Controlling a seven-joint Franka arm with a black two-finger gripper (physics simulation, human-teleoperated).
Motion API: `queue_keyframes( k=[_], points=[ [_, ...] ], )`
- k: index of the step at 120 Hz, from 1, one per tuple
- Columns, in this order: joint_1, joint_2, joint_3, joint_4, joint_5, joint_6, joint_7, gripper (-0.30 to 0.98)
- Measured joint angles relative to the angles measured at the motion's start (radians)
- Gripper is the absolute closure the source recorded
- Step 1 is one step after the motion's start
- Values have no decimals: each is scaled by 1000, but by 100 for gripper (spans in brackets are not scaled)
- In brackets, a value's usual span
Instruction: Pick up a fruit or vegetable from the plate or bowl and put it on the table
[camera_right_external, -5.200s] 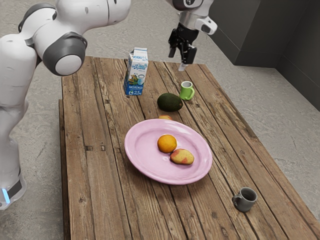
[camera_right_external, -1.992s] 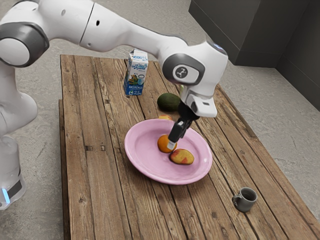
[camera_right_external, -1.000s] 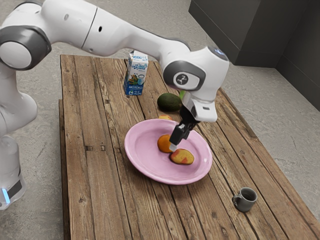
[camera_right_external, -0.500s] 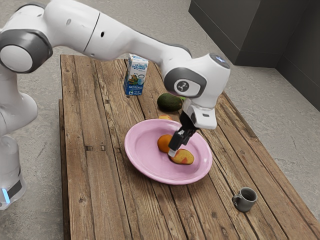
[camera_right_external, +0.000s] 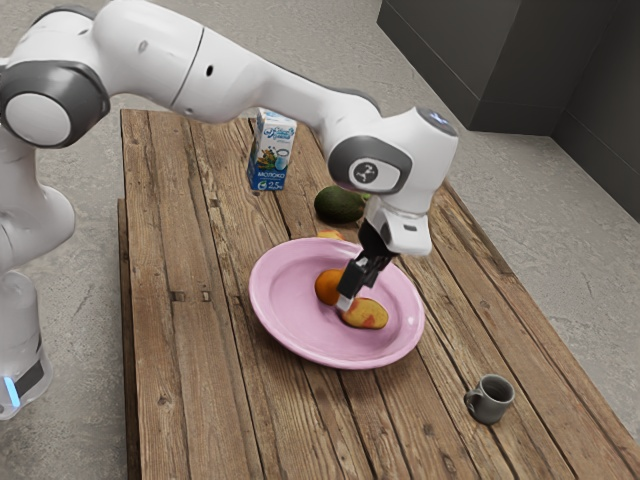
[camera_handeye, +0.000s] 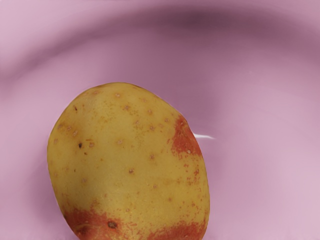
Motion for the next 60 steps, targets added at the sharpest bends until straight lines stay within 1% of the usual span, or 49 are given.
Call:
queue_keyframes(
  k=[34, 60],
  points=[
    [12, 20, -2, 2, -2, 25, 37, 0],
    [11, 34, -7, 2, -20, 32, 59, 0]
  ],
)
